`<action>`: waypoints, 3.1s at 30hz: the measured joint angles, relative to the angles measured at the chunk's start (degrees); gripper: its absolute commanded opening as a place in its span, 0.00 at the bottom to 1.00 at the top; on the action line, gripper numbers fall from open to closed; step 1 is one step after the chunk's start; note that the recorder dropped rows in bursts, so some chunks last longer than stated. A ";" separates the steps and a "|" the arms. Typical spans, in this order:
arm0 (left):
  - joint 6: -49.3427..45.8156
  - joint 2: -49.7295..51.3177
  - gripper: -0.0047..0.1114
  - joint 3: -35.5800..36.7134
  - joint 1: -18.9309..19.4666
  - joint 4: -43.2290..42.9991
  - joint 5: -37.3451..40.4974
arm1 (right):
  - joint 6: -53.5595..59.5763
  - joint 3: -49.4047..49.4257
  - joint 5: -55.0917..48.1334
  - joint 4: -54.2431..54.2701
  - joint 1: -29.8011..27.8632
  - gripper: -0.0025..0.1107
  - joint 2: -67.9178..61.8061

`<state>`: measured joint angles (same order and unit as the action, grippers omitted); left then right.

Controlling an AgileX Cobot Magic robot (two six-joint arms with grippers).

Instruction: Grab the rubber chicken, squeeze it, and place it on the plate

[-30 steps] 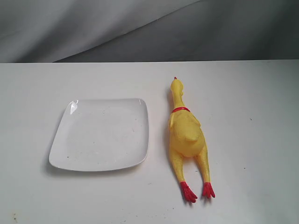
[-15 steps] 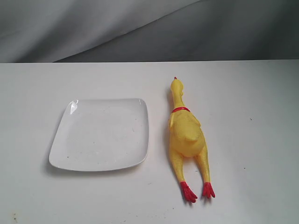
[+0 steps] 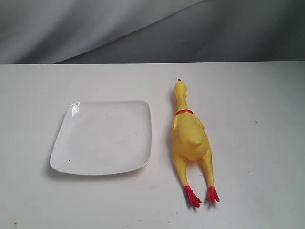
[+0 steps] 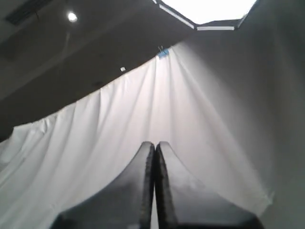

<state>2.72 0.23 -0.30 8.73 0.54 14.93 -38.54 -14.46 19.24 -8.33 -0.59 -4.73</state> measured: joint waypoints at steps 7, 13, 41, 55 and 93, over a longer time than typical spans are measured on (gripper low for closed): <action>0.00 0.00 0.05 0.00 0.00 0.00 0.00 | -2.37 -20.08 -20.86 -9.70 0.00 0.02 -19.17; 0.00 0.00 0.05 0.00 0.00 0.00 0.00 | 18.54 -33.45 -39.42 -2.60 0.00 0.02 -34.98; 0.00 0.00 0.05 0.00 0.00 0.00 0.00 | 53.33 -43.28 -62.10 8.92 29.16 0.51 -93.72; 0.00 0.00 0.05 0.00 0.00 0.00 0.00 | 49.89 -43.28 -54.93 8.33 29.69 0.47 -101.93; 0.00 0.00 0.05 0.00 0.00 0.00 0.00 | 79.90 -43.42 -74.64 13.32 29.69 0.02 -56.29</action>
<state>2.72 0.23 -0.30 8.73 0.54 14.93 41.35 -57.87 -55.39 5.00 29.10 -61.02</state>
